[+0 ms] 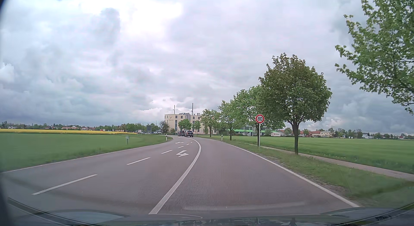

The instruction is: Follow the waypoints while adhering to traffic rules and regulations

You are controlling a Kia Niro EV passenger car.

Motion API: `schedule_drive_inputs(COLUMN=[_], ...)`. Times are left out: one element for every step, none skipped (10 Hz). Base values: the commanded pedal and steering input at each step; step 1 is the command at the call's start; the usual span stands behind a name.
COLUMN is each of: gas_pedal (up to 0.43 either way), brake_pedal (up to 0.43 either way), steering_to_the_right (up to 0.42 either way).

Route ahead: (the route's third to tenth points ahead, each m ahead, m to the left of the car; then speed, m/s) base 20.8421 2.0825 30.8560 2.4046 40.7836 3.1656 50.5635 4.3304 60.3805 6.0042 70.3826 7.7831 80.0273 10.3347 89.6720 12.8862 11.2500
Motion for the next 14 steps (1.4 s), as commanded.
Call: schedule_drive_inputs(gas_pedal=[0.409, 0.409, 0.409, 0.421, 0.421, 0.421, 0.421, 0.421, 0.421, 0.421, 0.421, 0.421, 0.421, 0.421], brake_pedal=[0.012, 0.012, 0.012, 0.012, 0.012, 0.012, 0.012, 0.012, 0.012, 0.012, 0.012, 0.012, 0.012, 0.012], steering_to_the_right=[0.0, -0.004, -0.008, -0.01, -0.01, -0.01, -0.012, -0.014, -0.014, -0.016, -0.021, -0.025, -0.025, -0.025])
